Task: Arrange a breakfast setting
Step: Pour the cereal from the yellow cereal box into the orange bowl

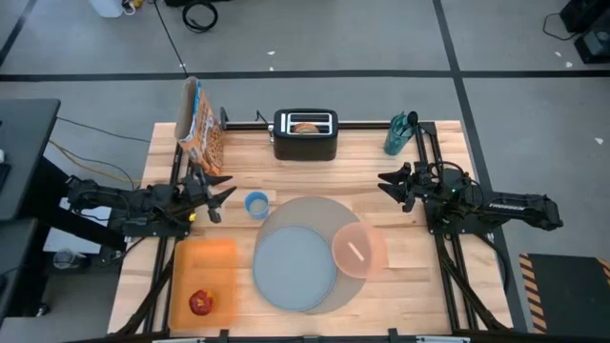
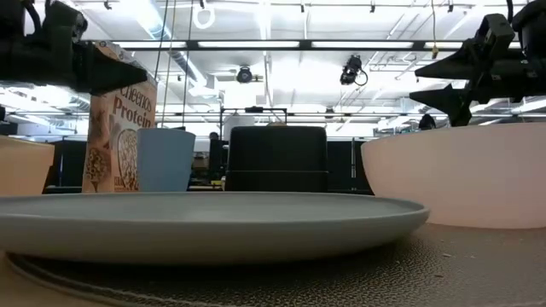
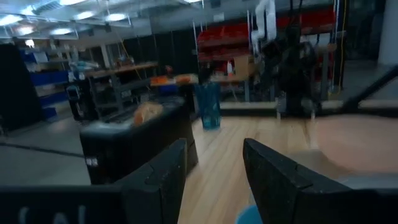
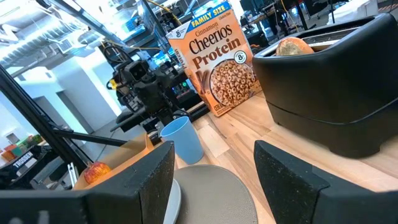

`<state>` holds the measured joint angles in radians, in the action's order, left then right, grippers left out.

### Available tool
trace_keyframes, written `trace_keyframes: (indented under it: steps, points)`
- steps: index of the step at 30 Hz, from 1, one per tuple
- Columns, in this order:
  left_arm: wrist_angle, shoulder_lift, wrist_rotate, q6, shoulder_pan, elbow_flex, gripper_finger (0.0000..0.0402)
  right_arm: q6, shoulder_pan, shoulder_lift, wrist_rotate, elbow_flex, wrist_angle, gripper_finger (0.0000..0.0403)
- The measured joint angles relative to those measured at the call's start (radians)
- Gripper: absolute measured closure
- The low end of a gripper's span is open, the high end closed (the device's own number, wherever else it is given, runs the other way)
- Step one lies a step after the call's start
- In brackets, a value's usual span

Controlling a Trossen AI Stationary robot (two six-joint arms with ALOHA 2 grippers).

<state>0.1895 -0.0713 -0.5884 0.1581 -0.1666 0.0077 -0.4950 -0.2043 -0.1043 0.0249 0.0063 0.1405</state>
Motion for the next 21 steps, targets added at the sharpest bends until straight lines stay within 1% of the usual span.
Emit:
trace_keyframes:
  steps: [18, 21]
  points:
    - [0.005, -0.001, 0.010, 0.018, 0.000, 0.000, 0.0235, 0.000, 0.000, 0.000, 0.000, 0.000, 0.000, 0.0175]
    - [0.008, -0.001, 0.010, 0.019, 0.000, 0.000, 0.0235, 0.005, 0.000, 0.000, 0.015, 0.000, 0.000, 0.0175]
